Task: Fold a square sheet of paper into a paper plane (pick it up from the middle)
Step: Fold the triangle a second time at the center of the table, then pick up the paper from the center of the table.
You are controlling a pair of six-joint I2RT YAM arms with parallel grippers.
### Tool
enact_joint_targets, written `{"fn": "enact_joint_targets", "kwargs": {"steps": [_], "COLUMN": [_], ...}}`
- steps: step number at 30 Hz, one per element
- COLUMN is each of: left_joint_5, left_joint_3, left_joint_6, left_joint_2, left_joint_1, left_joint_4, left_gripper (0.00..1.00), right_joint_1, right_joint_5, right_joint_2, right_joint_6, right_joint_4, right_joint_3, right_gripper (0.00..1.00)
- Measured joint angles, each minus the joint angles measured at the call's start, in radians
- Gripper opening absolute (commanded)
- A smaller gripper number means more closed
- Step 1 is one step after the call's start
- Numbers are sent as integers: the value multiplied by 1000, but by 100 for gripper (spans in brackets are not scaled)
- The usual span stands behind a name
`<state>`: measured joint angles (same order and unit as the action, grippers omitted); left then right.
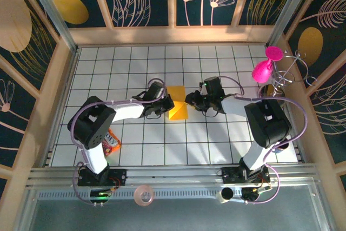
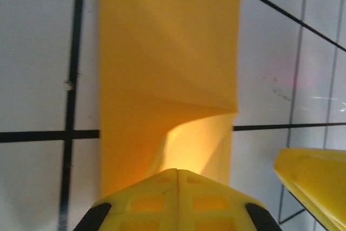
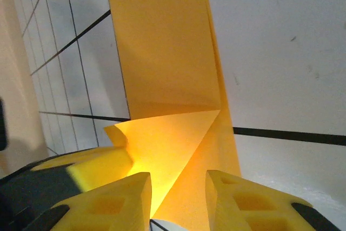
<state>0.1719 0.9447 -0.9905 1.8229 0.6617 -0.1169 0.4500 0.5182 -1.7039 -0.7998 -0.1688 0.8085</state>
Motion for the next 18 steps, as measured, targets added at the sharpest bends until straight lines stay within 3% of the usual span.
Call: {"fn": "enact_joint_targets", "kwargs": {"steps": [18], "left_joint_5": [0], "left_joint_3": [-47], "left_joint_6": [-16], "left_joint_2": [45], "left_joint_1": [-26], "left_joint_4": [-78], "left_gripper": [3], "right_joint_1": [30], "right_joint_5": [43], "right_joint_2": [-116], "right_joint_6": [-127], "right_joint_4": [-106], "right_joint_3": [2], "right_gripper": [30]}}
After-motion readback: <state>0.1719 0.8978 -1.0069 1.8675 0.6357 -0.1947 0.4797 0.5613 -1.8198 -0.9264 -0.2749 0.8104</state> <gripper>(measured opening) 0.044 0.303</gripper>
